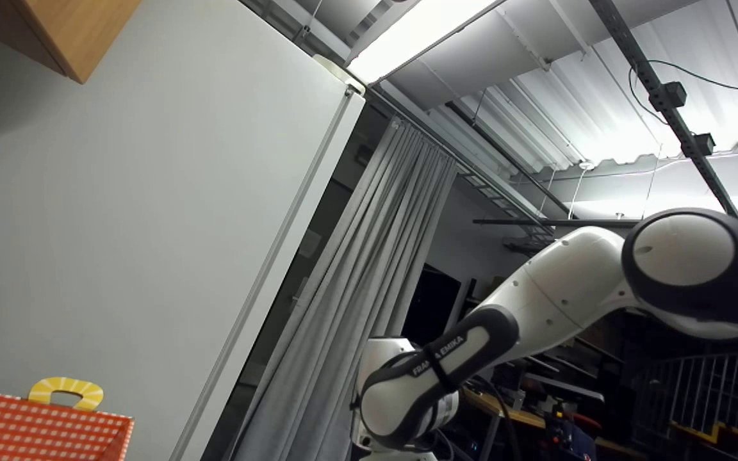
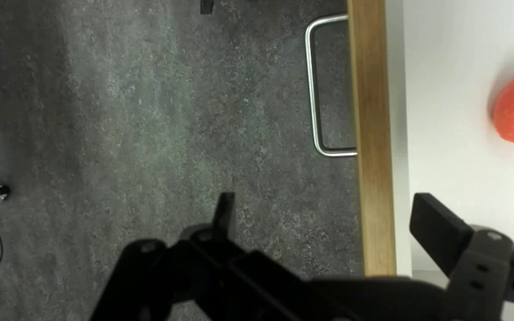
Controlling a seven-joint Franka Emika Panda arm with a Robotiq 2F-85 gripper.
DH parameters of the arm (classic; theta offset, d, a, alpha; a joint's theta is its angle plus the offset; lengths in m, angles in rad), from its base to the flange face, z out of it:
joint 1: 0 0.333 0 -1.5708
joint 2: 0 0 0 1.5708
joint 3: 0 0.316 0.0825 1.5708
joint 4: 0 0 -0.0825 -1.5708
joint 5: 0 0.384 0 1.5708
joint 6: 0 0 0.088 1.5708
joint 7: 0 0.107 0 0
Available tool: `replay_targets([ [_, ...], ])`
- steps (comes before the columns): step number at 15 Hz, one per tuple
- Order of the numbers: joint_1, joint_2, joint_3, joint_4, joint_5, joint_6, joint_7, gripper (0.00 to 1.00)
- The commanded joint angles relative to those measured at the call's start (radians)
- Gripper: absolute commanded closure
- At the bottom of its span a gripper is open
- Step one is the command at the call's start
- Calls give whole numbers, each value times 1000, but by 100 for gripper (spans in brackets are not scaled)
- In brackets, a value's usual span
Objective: Close the open drawer
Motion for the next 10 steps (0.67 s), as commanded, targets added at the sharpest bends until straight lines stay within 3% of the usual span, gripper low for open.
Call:
replay_targets([
  [1,34,98,-49,123,1,-20,3,0],
  [10,40,198,-115,249,-5,-18,8,0],
])
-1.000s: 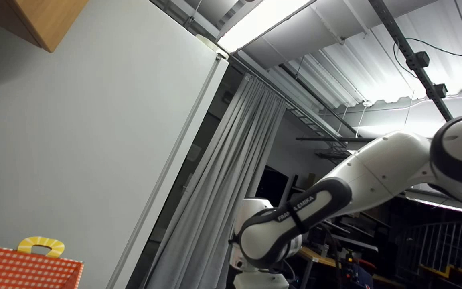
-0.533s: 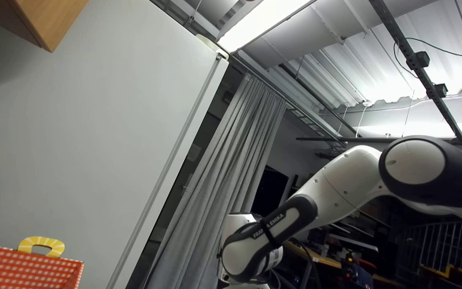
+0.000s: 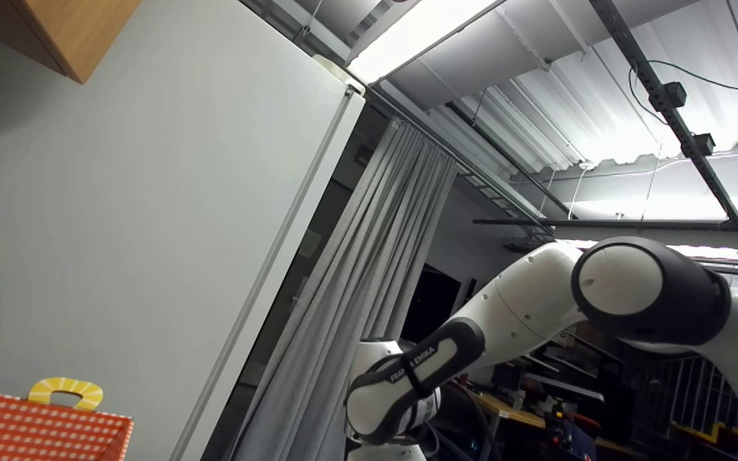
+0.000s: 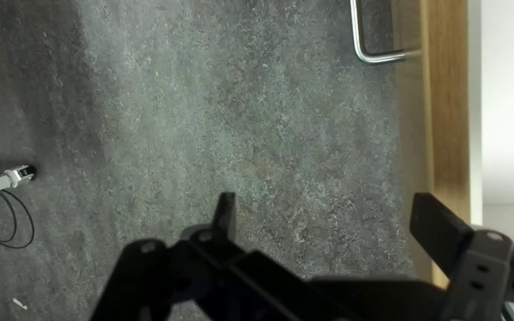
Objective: Close the open drawer
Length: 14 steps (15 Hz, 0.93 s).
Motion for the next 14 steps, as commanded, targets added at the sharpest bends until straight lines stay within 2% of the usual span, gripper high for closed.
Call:
replay_targets([
  [1,17,59,-42,66,-7,-17,8,0],
  [3,18,78,-55,77,-8,-13,9,0],
  [4,16,86,-56,79,-2,-9,6,25],
  [5,14,94,-56,81,2,-5,2,26],
  [14,3,80,13,46,112,30,-23,96],
])
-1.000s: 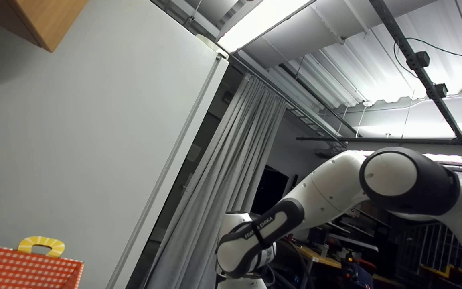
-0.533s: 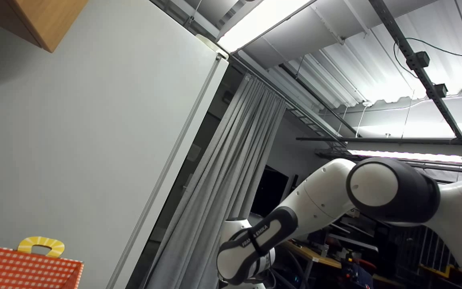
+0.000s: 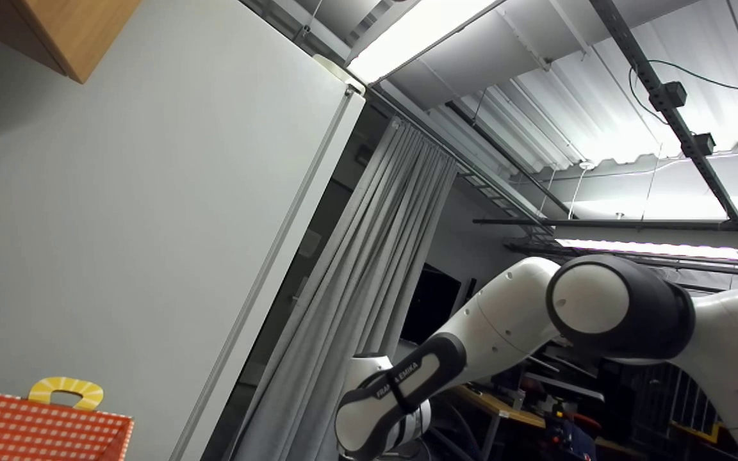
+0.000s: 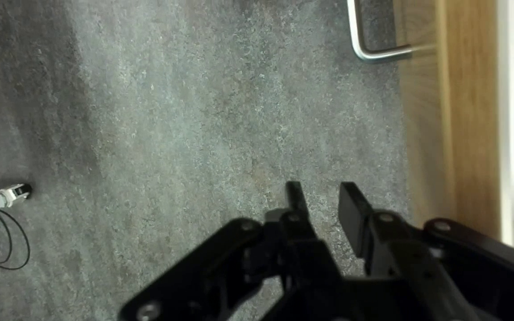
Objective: Close the open drawer
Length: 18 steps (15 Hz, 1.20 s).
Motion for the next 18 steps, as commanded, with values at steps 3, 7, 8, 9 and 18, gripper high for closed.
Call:
replay_targets([
  [3,3,-21,43,-18,109,25,-32,100],
  [7,10,-28,62,-49,136,59,-45,100],
  [8,14,-29,71,-60,144,79,-43,100],
  [9,17,-29,80,-70,153,99,-44,100],
  [18,108,-63,206,-170,300,241,-16,100],
])
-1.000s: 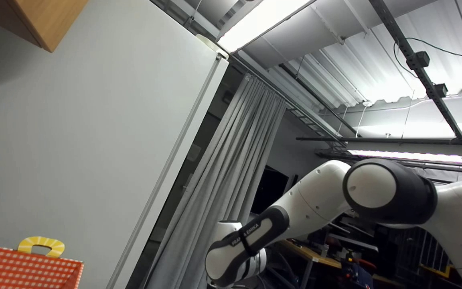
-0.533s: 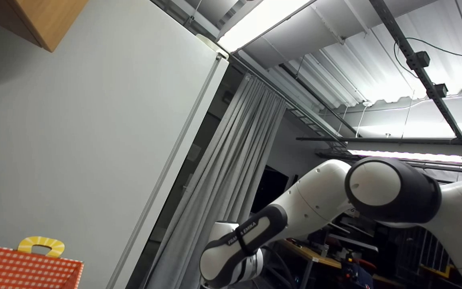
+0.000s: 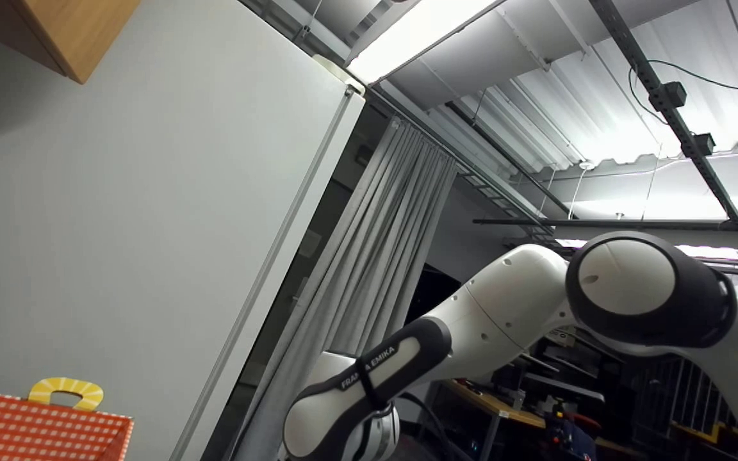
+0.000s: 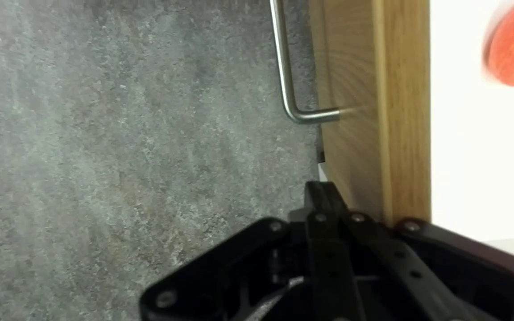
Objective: Close the open drawer
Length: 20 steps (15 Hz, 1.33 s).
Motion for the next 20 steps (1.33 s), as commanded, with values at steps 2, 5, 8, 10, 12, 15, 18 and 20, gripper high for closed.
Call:
replay_targets([
  [2,61,-23,66,-54,119,52,3,100],
  [5,69,-31,118,-46,206,48,-10,100],
  [8,49,-47,160,-36,293,40,-35,100],
  [10,32,-59,178,-32,349,42,-54,100],
  [12,23,-69,188,-35,395,55,-71,100],
  [15,6,-76,205,-48,456,66,-108,100],
  [18,-7,-72,226,-61,509,85,-147,100],
  [20,-16,-71,243,-69,542,101,-171,100],
])
